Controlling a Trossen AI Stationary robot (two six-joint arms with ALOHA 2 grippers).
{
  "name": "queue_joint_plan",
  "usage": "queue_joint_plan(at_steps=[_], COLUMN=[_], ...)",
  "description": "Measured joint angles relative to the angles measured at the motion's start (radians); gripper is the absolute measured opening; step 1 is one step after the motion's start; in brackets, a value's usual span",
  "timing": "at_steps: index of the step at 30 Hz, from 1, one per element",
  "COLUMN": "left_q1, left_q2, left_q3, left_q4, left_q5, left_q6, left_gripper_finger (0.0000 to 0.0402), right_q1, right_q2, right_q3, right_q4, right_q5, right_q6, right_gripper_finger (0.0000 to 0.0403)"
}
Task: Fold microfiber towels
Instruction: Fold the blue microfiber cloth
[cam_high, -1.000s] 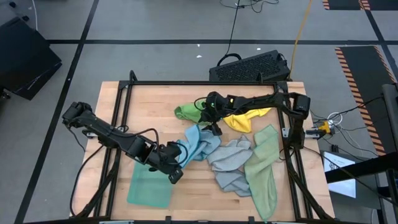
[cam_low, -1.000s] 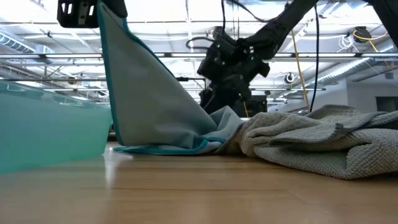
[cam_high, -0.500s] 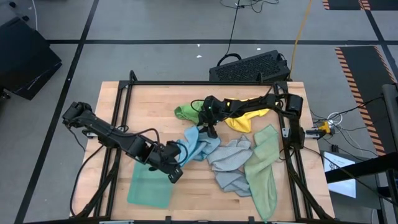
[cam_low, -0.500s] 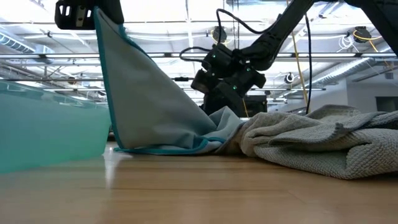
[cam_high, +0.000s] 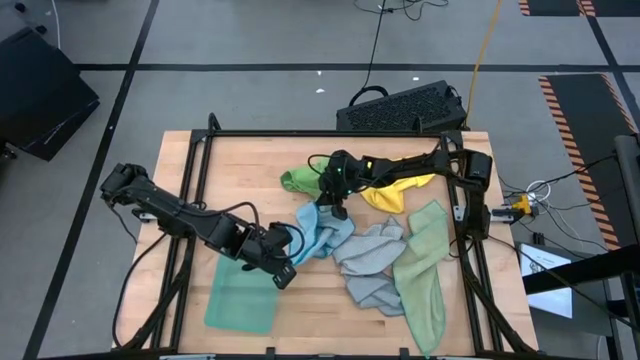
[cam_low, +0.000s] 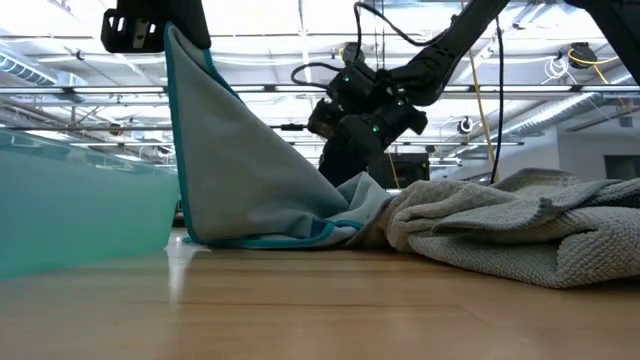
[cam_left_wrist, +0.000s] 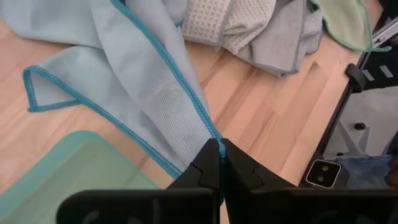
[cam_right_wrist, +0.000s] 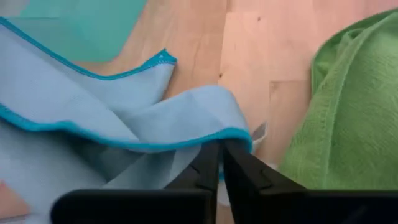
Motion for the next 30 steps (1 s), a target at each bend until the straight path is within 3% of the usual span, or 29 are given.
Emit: queue_joint_plan(at_steps=[9, 15, 19, 26, 30], left_q1=[0.000, 0.000, 0.000, 0.000, 0.000], left_q2=[0.000, 0.000, 0.000, 0.000, 0.000], left_q3=[0.000, 0.000, 0.000, 0.000, 0.000], left_q4=[-0.016, -0.022, -0.022, -0.022, -0.021], left_q5=[0.000, 0.000, 0.000, 0.000, -0.001], left_q6=[0.016, 0.018, 0.015, 0.011, 0.011], left_gripper_finger=[0.0003, 0.0003, 0.0003, 0.0003, 0.0003], right_q1=[0.014, 0.035, 0.038, 0.039, 0.031], right_q2=[0.014, 0.068, 0.108, 0.115, 0.089], right_q3=[0.000, 0.000, 0.000, 0.000, 0.000], right_q4=[-0.003, 0.071, 0.159, 0.180, 0.166], right_q5=[0.055, 0.096, 0.107, 0.089, -0.118], right_q6=[0.115, 0.141, 0.208, 0.266, 0.235], right_gripper_finger=[0.0124, 0.0153, 0.0132, 0.0011, 0.0011])
